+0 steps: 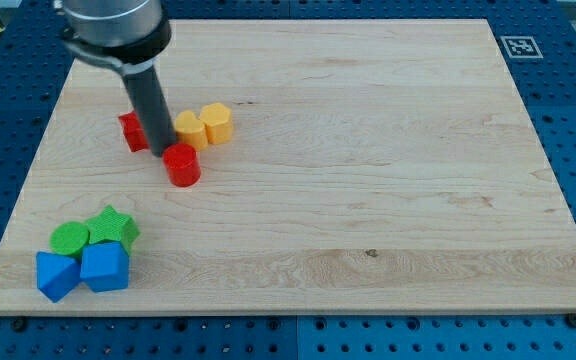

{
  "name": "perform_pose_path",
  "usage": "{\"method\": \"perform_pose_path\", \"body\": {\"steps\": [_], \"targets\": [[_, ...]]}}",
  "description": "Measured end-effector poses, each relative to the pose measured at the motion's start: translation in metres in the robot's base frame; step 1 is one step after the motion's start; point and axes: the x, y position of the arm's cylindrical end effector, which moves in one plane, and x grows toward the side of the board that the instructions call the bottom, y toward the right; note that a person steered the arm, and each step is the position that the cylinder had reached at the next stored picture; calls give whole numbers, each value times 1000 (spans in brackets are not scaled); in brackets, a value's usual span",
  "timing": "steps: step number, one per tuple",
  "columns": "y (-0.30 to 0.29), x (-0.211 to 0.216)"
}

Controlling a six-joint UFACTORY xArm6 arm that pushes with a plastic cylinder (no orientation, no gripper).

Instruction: Push the yellow blocks to the center of the board

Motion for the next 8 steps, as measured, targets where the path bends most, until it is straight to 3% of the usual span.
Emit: {"method": "perform_pose_path", "body": {"steps": [3,7,8], "targets": [[48,-49],[81,-31],[114,-27]]}}
